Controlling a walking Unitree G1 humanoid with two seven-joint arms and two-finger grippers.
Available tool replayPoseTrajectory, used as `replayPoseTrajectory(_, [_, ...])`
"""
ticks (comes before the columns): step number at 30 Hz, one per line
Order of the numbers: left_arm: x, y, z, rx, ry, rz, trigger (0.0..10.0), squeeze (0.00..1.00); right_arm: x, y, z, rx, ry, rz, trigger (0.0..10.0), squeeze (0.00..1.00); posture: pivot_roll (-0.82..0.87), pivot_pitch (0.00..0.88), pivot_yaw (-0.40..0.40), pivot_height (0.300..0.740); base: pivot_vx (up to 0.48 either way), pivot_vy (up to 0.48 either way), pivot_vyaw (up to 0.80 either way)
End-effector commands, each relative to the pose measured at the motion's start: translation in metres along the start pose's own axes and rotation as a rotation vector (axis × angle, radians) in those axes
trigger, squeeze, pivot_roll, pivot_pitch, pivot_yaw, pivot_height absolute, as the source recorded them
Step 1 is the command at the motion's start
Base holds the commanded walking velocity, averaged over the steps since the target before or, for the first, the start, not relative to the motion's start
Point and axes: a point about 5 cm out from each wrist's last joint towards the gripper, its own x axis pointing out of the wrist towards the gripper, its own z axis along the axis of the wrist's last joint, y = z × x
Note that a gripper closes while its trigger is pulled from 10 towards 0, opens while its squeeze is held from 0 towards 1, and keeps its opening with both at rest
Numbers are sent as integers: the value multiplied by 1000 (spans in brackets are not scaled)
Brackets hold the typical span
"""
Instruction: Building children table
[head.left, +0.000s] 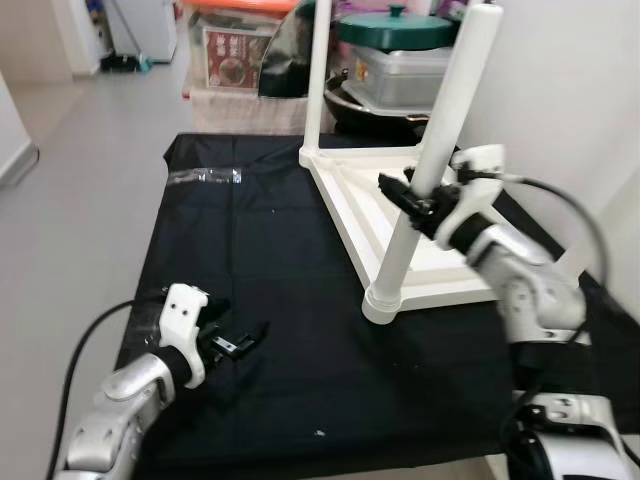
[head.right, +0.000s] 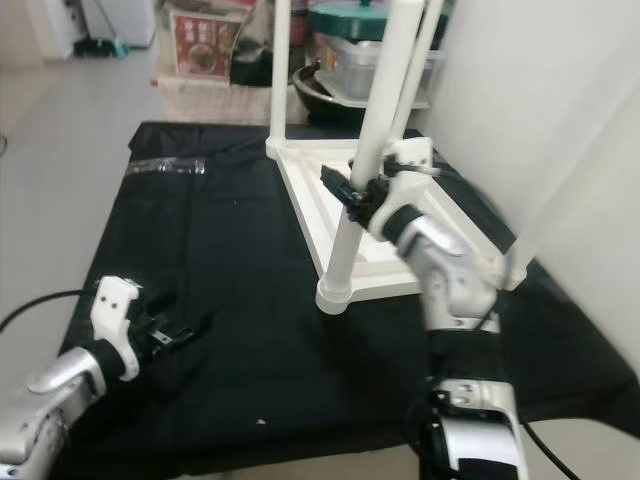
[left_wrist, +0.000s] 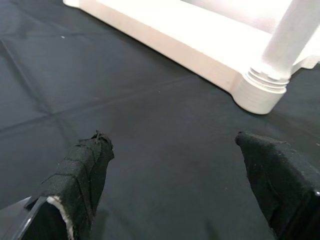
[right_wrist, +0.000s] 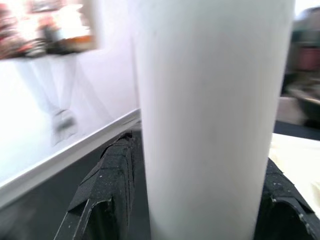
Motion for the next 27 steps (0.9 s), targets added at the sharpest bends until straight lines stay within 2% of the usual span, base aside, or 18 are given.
replayPoseTrajectory(1, [0, -3, -3, -9, 7, -6, 10000, 0, 3, 11, -18, 23, 55, 144, 10000, 0, 84, 0, -123, 740, 0, 0, 0])
replayPoseTrajectory(3, [0, -3, -3, -10, 5, -4, 10000, 0, 4, 19, -31, 33, 93, 213, 10000, 0, 93, 0, -130, 740, 0, 0, 0])
replayPoseTrajectory(4, [0, -3, -3, -10, 5, -3, 10000, 0, 6, 28, -42, 37, 126, 277, 8588, 0, 96, 0, -131, 740, 0, 0, 0])
replayPoseTrajectory(5, [-1, -3, -3, -11, 4, -1, 10000, 0, 9, 39, -55, 46, 164, 331, 0, 0, 99, 0, -132, 740, 0, 0, 0])
replayPoseTrajectory(9, [-1, -3, -3, -11, 4, -1, 10000, 0, 10, 46, -62, 53, 187, 363, 0, 0, 99, 0, -132, 740, 0, 0, 0])
replayPoseTrajectory(10, [-2, -2, -3, -11, 5, 0, 10000, 0, 16, 45, -74, 40, 235, 292, 0, 0, 96, 0, -128, 740, 0, 0, 0])
replayPoseTrajectory(11, [-3, -2, -3, -11, 7, 1, 10000, 0, 23, 36, -90, 2, 334, 86, 0, 0, 93, 0, -128, 740, 0, 0, 0])
replayPoseTrajectory(12, [-3, -2, -3, -11, 7, 1, 10000, 0, 23, 36, -90, 2, 334, 86, 0, 0, 93, 0, -128, 740, 0, 0, 0])
replayPoseTrajectory(13, [-4, -1, -4, -12, 11, 1, 10000, 0, 4, -12, -118, 16, 463, -653, 0, 0, 81, 0, -122, 740, 0, 0, 0])
replayPoseTrajectory(15, [-4, -1, -4, -12, 11, 1, 10000, 0, 4, -12, -118, 16, 463, -653, 0, 0, 81, 0, -122, 740, 0, 0, 0])
replayPoseTrajectory(16, [-3, -2, -4, -12, 12, 0, 10000, 0, -19, -25, -130, 64, 509, -920, 0, 0, 84, 0, -122, 740, 0, 0, 0])
replayPoseTrajectory(17, [-2, -3, -4, -14, 10, -2, 10000, 0, -40, -30, -135, 82, 520, -1097, 0, 0, 85, 0, -119, 740, 0, 0, 0])
replayPoseTrajectory(22, [-2, -3, -4, -17, 9, -6, 10000, 0, -61, -25, -131, 63, 490, -1222, 0, 0, 69, 0, -109, 740, 0, 0, 0])
replayPoseTrajectory(23, [-2, -3, -4, -16, 13, -9, 10000, 0, -61, -18, -130, 82, 475, -1190, 2039, 0, 66, 0, -107, 740, 0, 0, 0])
replayPoseTrajectory(24, [-1, -3, -5, -15, 17, -13, 10000, 0, -47, -6, -121, 68, 415, -1003, 10000, 0, 55, 0, -101, 740, 0, 0, 0])
replayPoseTrajectory(25, [-1, -3, -5, -15, 16, -15, 10000, 0, -41, -3, -116, 99, 366, -929, 10000, 0, 52, 0, -100, 740, 0, 0, 0])
replayPoseTrajectory(26, [0, -3, -4, -15, 14, -15, 10000, 0, -36, -3, -108, 105, 313, -879, 10000, 1000, 50, 0, -100, 740, 0, 0, 0])
replayPoseTrajectory(27, [0, -3, -4, -15, 14, -15, 10000, 0, -36, -3, -108, 105, 313, -879, 10000, 1000, 50, 0, -100, 740, 0, 0, 0])
